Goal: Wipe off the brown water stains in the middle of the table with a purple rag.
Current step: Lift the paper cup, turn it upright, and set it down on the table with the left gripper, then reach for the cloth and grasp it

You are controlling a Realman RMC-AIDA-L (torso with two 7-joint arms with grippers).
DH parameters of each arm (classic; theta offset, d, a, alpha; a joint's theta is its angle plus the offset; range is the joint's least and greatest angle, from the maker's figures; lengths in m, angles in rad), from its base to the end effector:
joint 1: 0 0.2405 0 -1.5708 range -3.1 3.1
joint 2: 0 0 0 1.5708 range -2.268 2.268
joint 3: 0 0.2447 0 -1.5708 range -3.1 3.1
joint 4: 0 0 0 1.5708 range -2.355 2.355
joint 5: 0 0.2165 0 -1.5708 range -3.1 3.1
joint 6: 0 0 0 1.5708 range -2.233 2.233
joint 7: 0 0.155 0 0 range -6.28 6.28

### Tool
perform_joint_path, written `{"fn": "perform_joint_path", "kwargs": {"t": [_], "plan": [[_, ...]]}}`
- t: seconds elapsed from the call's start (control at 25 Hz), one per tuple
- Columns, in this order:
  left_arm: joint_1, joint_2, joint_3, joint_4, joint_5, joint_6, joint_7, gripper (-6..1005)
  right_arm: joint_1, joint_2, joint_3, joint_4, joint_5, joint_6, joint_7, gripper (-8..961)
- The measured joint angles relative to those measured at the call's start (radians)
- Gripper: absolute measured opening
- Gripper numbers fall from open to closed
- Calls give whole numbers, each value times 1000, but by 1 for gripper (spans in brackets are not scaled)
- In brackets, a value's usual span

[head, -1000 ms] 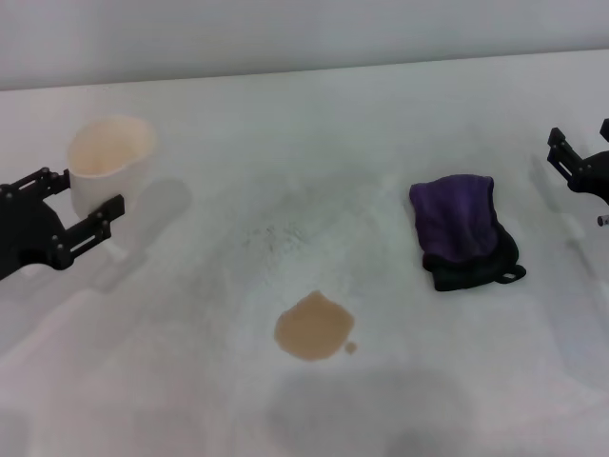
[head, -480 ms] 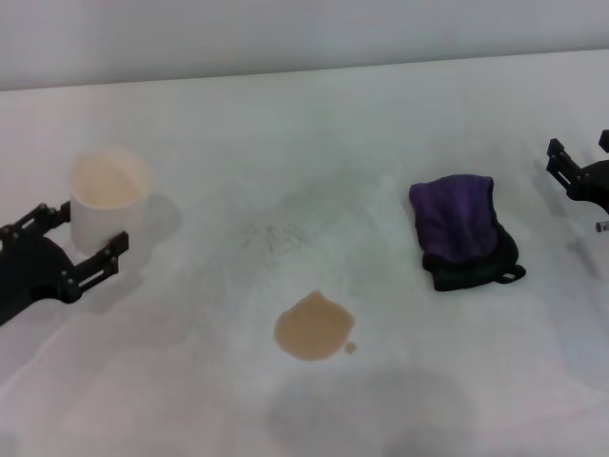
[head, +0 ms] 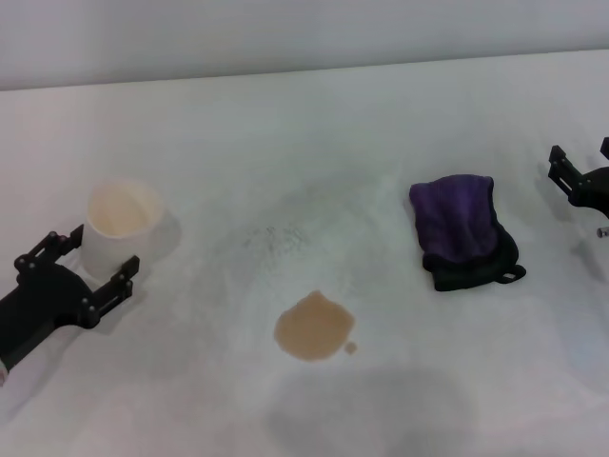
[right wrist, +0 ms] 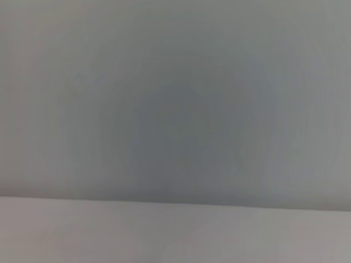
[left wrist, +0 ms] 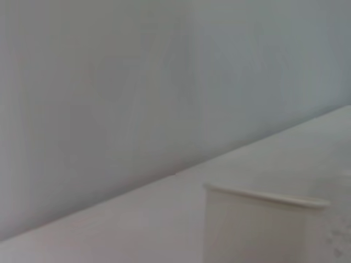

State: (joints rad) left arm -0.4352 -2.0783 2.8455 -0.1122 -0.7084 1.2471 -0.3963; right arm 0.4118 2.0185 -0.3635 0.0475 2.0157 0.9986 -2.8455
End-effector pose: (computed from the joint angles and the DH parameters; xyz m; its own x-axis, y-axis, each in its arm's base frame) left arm -0.3427 0.2863 -0.0563 0.8622 0.1322 0.4890 0.4537 -0.6307 -0.6295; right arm 0.4012 0.3114 0.0010 0.7009 -0.2459 -0.6695 -0.6980 -0.0433 -0.7148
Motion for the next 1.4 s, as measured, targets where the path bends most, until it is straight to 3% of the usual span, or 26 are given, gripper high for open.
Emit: {"fn": "perform_joint_path", "kwargs": {"t": [0.64, 1.16, 1.4], "plan": [[52, -5, 0, 113, 0, -72, 3, 747, 12, -1, 0, -8, 0, -40, 0, 767], [56, -2, 0, 116, -9, -88, 16, 752, 15, -1, -23, -12, 0, -53, 0, 767], [63, -3, 0, 117, -7, -83, 50, 874, 13, -1, -24, -12, 0, -50, -1, 767]]}}
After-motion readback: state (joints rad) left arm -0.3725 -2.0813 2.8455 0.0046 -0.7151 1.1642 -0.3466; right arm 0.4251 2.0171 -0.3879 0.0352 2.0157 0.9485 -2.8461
